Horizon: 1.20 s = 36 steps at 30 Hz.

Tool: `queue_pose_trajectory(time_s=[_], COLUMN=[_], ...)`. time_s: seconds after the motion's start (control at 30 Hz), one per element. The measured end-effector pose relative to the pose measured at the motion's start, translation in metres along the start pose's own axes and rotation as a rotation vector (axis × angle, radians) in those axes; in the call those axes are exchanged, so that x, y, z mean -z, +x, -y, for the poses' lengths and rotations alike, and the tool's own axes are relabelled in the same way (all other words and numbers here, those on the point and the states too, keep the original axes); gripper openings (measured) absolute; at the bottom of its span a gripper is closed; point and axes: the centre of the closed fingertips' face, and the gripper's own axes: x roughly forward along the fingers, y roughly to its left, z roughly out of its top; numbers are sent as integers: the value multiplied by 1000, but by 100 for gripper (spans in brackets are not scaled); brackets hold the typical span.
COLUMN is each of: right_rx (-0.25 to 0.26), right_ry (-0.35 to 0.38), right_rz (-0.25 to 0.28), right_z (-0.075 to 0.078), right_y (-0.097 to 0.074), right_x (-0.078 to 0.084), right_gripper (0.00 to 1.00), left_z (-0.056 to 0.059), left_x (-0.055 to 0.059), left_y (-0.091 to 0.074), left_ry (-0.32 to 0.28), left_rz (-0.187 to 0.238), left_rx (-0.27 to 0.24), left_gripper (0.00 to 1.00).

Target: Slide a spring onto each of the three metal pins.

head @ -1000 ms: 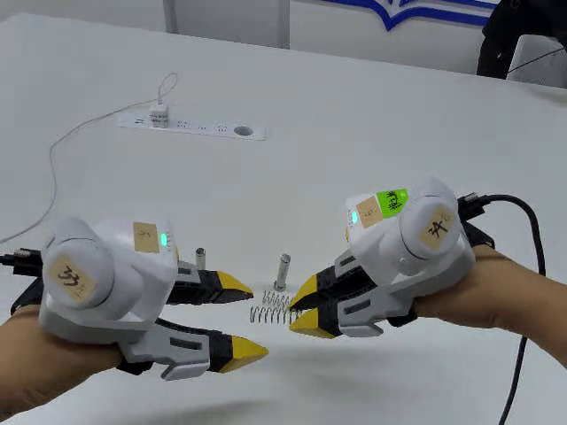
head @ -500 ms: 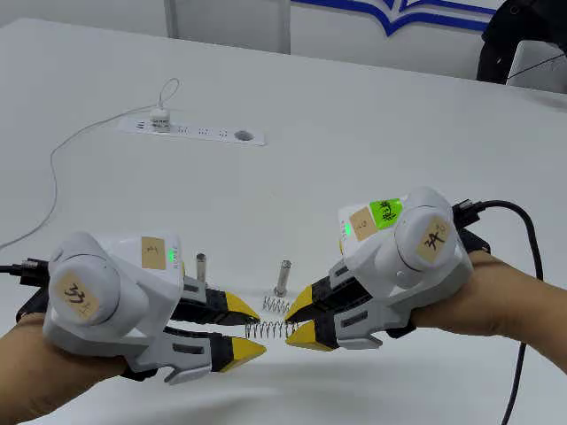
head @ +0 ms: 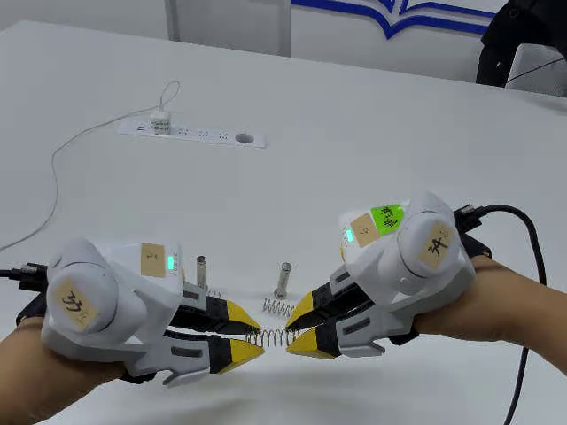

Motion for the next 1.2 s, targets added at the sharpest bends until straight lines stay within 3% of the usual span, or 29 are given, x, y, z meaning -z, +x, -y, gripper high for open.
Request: queue_pose_trajectory(time_s=[0.2,0.37,0.57,1.0,1.2], right_rx=[-2,-1,-1,-12,-10], right_ry=[11,19,29,56,45], right_rz=[7,12,19,92,86], right_z=[0,1,1,-1,-2], right_y=[1,3,2,-9,-8], right_x=[1,1,0,-24,-31], right_gripper=[12,13,12,12,12], left_z=[1,0,0,0,0], left_x=[0,-9,-7,-1,0], left_y=[-1,-3,-1,5,6], left_ry=[-1,-9,-8,0,-6], left_rz=[2,36,29,1,-1], left_rx=[3,-1,-2,7,8], left_gripper=[10,10,10,10,10])
